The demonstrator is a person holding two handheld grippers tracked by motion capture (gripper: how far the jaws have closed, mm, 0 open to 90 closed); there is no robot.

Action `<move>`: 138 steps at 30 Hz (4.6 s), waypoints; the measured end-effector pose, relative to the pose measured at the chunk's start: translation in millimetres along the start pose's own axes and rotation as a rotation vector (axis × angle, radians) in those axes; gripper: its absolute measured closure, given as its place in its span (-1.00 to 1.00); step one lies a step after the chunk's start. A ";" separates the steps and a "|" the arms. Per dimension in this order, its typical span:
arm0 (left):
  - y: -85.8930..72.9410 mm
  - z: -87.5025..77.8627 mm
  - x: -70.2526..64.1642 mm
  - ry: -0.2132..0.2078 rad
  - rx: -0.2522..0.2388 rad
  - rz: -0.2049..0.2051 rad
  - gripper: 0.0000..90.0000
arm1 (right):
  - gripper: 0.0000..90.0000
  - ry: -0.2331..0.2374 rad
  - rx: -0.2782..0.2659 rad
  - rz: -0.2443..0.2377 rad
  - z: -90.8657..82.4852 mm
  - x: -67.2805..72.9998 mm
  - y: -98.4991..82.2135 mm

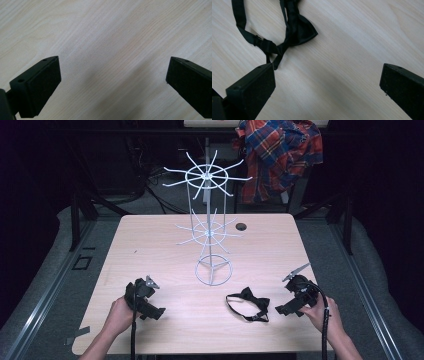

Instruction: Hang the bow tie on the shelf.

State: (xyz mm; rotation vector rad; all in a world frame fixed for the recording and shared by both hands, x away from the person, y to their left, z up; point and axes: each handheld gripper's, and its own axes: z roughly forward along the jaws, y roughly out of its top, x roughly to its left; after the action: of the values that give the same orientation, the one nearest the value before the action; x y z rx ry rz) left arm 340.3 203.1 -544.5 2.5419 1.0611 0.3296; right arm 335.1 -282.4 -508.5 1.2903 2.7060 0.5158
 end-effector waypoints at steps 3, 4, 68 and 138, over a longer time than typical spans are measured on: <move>0.2 0.6 0.0 0.002 0.002 -0.005 -1.00 | -1.00 0.014 -0.006 -0.005 0.9 1.5 3.6; 0.2 1.0 -0.3 0.002 0.002 -0.008 -1.00 | -1.00 0.019 -0.022 0.000 2.5 3.9 6.6; 5.2 2.6 -6.0 0.011 0.007 0.003 -1.00 | 0.69 -0.132 0.016 -0.145 50.3 55.0 58.1; 5.9 4.9 -5.3 0.008 0.019 0.014 -1.00 | 0.69 -0.164 -0.298 -0.081 -28.8 43.1 65.4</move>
State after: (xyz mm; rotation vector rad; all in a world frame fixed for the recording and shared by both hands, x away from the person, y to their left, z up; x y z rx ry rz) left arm 342.1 194.2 -546.9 2.5682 1.0540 0.3348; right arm 349.1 -218.5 -456.7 1.0896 2.4236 0.7360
